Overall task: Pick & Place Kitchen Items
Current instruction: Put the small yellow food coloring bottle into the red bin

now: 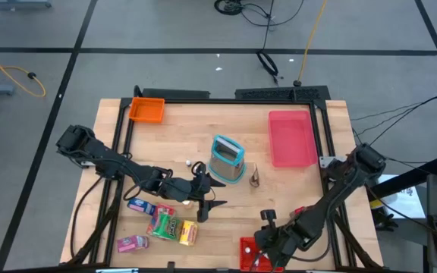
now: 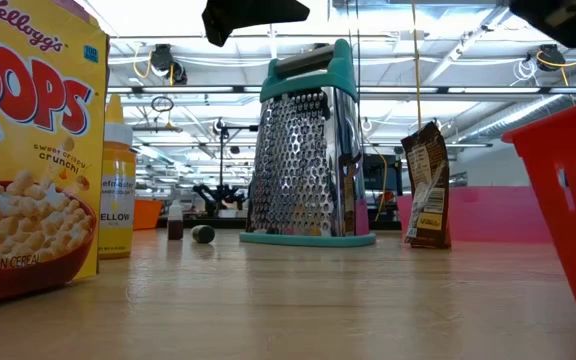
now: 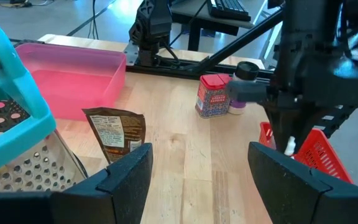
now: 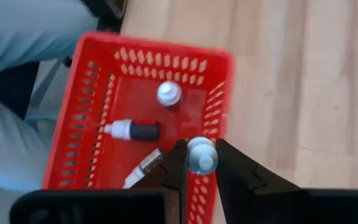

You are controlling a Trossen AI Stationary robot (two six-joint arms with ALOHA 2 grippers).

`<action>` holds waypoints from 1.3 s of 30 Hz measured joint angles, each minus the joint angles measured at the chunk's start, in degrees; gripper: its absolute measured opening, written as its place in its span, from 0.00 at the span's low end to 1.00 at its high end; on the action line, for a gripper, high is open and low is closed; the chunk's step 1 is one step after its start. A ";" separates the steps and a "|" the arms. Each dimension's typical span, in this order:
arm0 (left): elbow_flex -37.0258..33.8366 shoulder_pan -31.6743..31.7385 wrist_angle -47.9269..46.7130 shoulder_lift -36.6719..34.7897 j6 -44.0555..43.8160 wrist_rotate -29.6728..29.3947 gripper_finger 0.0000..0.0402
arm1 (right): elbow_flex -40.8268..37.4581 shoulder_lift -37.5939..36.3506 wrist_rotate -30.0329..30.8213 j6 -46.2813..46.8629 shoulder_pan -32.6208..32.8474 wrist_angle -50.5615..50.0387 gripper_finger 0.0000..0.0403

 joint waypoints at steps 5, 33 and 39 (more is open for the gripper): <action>0.00 0.00 0.01 0.00 0.00 0.00 0.66 | 0.00 0.58 -0.10 -0.38 0.00 1.17 0.11; 0.00 0.00 -1.26 0.00 -0.88 -0.01 0.66 | -0.07 0.56 0.13 -2.21 0.00 4.70 0.21; 0.00 0.01 -1.26 0.01 -0.99 -0.01 0.66 | -0.09 0.56 0.21 -2.37 0.00 4.70 0.28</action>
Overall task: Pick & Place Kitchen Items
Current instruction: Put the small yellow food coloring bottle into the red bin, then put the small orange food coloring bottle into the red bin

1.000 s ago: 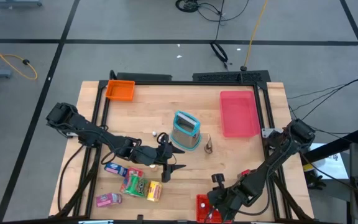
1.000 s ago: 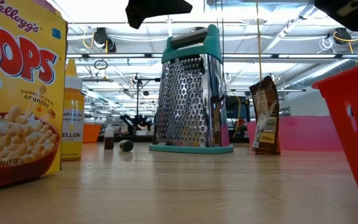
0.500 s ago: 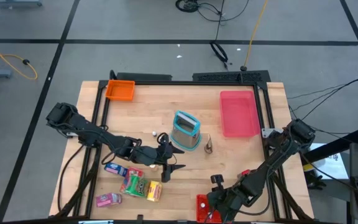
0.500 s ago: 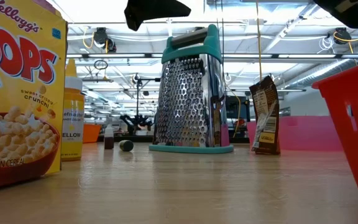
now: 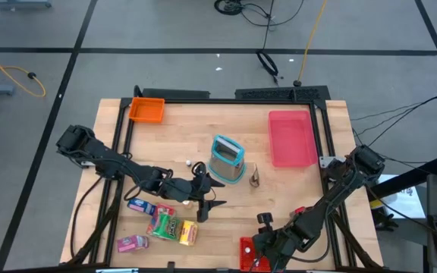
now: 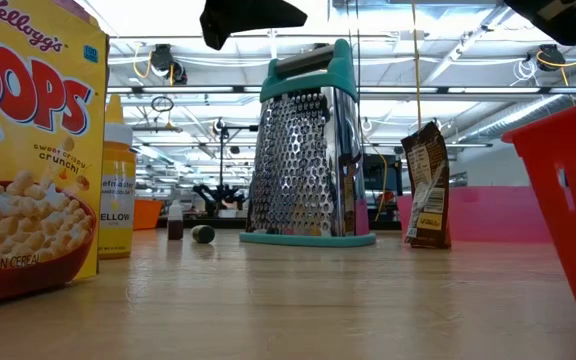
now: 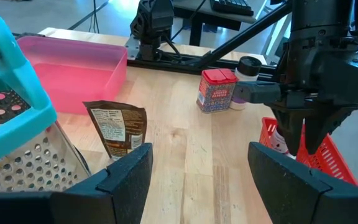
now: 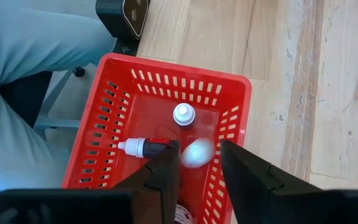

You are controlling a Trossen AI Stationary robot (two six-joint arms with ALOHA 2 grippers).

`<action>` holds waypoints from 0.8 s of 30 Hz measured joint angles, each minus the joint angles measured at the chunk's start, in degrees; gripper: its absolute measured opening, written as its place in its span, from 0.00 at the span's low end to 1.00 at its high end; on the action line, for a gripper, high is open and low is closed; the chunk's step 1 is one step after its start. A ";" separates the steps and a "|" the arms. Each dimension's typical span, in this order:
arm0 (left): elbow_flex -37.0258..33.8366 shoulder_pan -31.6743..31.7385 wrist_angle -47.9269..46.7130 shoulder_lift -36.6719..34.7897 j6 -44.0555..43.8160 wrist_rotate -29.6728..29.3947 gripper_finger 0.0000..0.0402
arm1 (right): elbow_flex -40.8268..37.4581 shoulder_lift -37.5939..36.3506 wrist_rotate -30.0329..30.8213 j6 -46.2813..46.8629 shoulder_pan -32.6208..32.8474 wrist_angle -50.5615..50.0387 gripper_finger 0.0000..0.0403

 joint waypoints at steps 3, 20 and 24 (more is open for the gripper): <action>0.00 -0.01 0.00 0.00 -0.01 0.00 0.66 | 0.00 0.00 0.04 -0.13 0.00 0.00 0.31; 0.00 4.83 -24.75 0.02 -24.16 -21.15 0.66 | -0.04 -5.69 4.47 -5.58 -0.51 -0.60 0.26; 0.00 7.59 -31.65 0.87 -31.71 -21.83 0.66 | -0.04 -7.10 5.95 -5.53 -0.42 -1.42 0.26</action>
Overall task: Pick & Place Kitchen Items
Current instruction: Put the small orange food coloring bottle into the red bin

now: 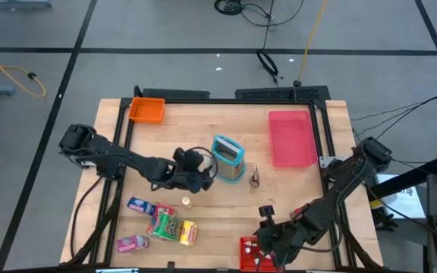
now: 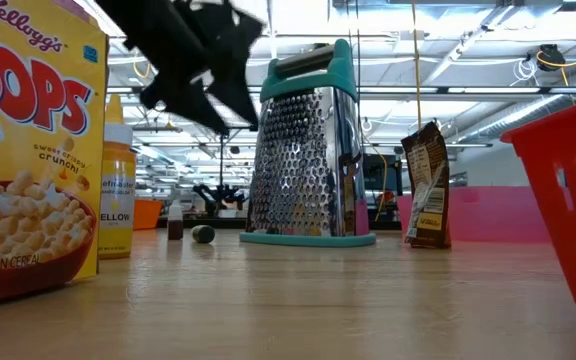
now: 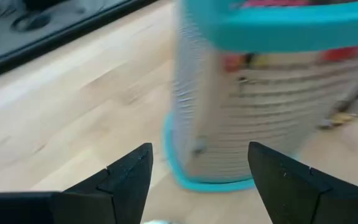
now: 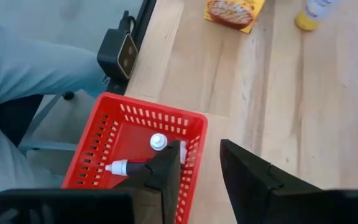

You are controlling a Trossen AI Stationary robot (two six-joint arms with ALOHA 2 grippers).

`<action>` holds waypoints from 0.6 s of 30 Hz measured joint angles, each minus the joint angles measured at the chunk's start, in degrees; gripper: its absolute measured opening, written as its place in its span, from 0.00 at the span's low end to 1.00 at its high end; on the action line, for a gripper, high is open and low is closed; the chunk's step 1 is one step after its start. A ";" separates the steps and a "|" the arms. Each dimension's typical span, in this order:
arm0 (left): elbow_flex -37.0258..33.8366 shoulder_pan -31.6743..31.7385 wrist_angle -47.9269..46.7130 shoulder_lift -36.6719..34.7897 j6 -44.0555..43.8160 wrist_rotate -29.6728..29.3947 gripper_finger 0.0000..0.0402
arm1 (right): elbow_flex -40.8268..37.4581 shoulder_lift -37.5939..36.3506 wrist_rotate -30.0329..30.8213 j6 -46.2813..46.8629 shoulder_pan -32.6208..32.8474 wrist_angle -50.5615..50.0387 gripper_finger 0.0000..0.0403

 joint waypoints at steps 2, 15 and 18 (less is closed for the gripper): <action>0.01 1.15 -1.95 0.00 -3.80 0.00 0.66 | 0.00 -0.54 0.14 0.18 0.00 -0.35 0.26; -0.02 4.47 -14.25 3.84 -18.26 1.45 0.66 | 0.00 -0.82 0.42 1.51 0.00 -2.91 0.26; -0.01 4.80 -15.58 5.07 -20.03 1.92 0.66 | 0.00 -0.82 1.79 1.96 0.02 -3.63 0.26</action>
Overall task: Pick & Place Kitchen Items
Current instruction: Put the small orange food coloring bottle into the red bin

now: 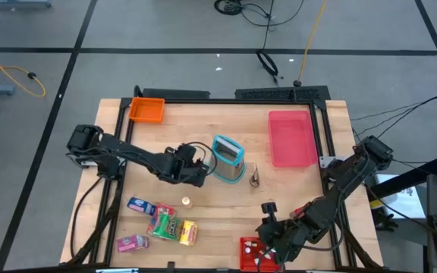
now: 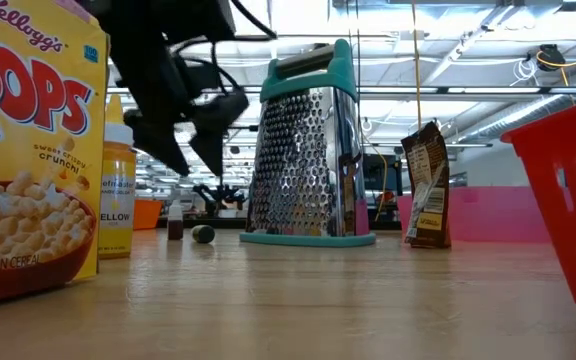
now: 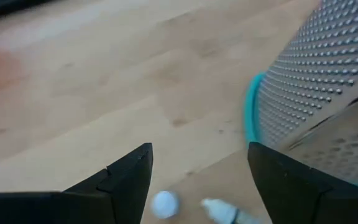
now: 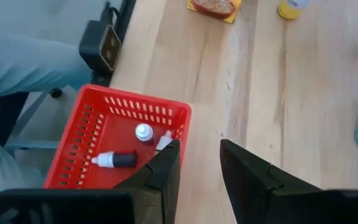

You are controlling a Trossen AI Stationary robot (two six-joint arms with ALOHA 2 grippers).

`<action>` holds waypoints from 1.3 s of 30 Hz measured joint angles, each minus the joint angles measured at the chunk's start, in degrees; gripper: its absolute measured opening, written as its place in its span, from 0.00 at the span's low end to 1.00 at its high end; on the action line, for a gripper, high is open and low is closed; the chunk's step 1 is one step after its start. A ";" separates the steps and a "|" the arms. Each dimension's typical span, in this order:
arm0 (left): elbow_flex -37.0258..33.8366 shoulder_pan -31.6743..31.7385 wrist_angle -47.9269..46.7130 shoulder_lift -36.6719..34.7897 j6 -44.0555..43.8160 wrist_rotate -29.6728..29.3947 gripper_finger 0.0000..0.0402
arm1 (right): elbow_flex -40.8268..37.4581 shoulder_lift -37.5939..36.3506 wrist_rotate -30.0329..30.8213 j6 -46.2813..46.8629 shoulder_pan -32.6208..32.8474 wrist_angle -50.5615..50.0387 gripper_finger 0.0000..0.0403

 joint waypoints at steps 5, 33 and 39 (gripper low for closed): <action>-0.01 0.03 -0.64 2.05 -0.69 0.54 0.66 | 0.01 0.00 1.52 0.04 0.00 0.18 0.26; -0.01 0.64 -5.73 9.38 -6.94 7.17 0.66 | -8.88 0.00 2.91 3.38 0.00 9.66 0.26; -0.01 0.64 -5.15 9.57 -5.69 5.32 0.59 | -8.88 0.00 2.93 2.12 0.00 11.18 0.26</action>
